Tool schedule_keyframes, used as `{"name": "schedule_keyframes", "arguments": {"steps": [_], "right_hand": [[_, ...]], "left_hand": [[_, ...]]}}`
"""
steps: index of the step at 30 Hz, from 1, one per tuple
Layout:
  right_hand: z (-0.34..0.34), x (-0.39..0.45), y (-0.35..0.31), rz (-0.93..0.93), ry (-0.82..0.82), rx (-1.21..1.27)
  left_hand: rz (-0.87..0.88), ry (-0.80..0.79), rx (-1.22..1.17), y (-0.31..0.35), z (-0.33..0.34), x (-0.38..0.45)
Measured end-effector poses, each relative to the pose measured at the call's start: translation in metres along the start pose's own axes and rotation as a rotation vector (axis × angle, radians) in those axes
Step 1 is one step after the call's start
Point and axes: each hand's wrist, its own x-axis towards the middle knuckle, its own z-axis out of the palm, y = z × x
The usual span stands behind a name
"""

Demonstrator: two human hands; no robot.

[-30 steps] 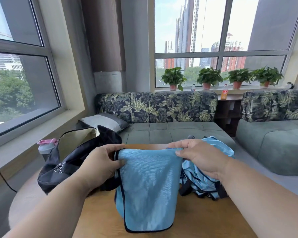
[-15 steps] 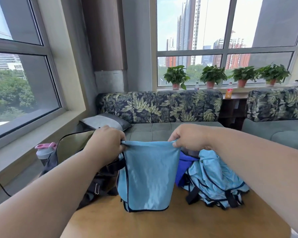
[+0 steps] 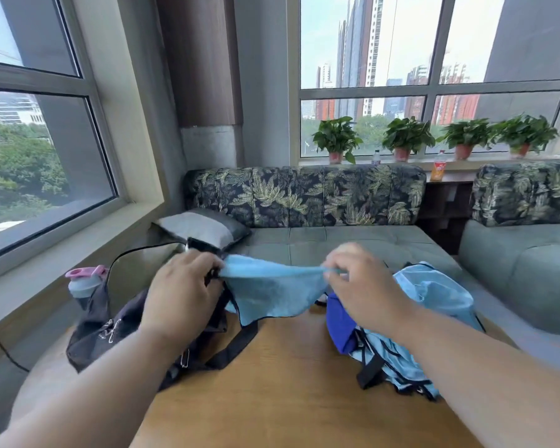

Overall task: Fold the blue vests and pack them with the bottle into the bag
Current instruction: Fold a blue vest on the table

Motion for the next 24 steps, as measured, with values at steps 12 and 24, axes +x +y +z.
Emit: {"name": "schedule_keyframes", "arguments": {"steps": [12,24], "right_hand": [[0.091,-0.180,0.057,0.266,-0.459,-0.011],[0.084,-0.233,0.047,0.253,-0.517,-0.006]], "left_hand": [[-0.112,-0.410,-0.134,-0.043,0.086,-0.228],[-0.150,-0.432,-0.110,-0.032,0.051,-0.275]]}}
